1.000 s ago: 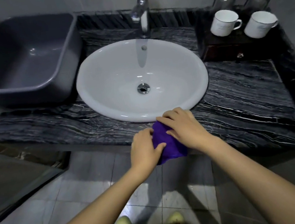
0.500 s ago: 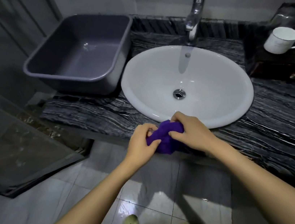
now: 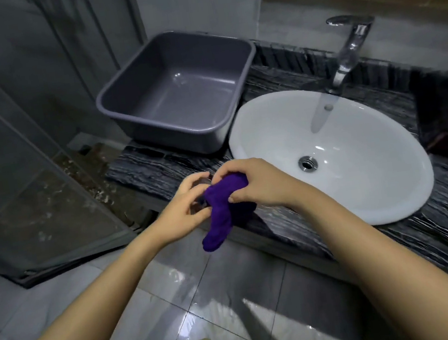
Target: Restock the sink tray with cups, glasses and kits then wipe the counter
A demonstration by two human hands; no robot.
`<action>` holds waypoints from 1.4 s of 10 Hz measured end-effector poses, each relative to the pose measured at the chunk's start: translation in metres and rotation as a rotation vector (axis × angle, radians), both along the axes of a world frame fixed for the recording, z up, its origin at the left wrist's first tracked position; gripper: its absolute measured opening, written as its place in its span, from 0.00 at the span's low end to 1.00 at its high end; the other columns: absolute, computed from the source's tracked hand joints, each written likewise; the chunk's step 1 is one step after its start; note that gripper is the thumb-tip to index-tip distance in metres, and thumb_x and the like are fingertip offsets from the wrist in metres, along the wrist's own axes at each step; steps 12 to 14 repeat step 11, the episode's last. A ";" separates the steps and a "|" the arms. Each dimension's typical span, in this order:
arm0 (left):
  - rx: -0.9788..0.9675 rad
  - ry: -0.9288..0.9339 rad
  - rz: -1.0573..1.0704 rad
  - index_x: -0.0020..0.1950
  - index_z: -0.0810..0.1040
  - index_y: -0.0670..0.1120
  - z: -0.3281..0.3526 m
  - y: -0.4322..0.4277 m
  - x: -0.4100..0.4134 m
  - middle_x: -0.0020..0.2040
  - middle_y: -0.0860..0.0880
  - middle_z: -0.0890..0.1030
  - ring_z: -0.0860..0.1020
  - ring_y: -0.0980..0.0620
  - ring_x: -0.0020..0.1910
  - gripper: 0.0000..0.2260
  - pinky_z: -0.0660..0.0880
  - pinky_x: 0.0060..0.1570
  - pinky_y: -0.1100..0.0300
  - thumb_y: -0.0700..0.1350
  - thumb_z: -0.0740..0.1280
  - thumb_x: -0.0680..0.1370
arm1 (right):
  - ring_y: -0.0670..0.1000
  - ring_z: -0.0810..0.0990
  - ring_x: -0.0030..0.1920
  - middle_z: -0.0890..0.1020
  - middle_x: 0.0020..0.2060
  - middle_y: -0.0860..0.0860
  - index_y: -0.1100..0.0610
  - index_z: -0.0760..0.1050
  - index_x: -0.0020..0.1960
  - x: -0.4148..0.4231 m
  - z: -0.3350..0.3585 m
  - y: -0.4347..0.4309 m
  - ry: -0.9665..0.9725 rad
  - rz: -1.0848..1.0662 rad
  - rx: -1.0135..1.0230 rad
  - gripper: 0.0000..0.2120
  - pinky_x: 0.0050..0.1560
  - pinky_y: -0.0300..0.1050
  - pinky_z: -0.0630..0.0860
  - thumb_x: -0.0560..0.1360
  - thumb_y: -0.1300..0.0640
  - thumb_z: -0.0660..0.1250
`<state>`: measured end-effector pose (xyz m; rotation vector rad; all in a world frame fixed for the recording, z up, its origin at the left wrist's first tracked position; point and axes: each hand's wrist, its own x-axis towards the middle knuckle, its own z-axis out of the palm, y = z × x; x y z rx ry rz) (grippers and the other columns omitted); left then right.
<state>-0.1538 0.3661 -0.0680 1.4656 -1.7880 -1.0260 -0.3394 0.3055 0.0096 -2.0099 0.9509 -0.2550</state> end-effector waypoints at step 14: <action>0.382 -0.625 0.064 0.63 0.73 0.42 0.036 -0.089 0.094 0.60 0.43 0.78 0.77 0.45 0.57 0.20 0.73 0.54 0.57 0.49 0.66 0.74 | 0.58 0.76 0.59 0.74 0.65 0.57 0.59 0.71 0.66 0.077 -0.022 -0.070 0.804 -0.136 0.133 0.26 0.58 0.51 0.76 0.73 0.47 0.69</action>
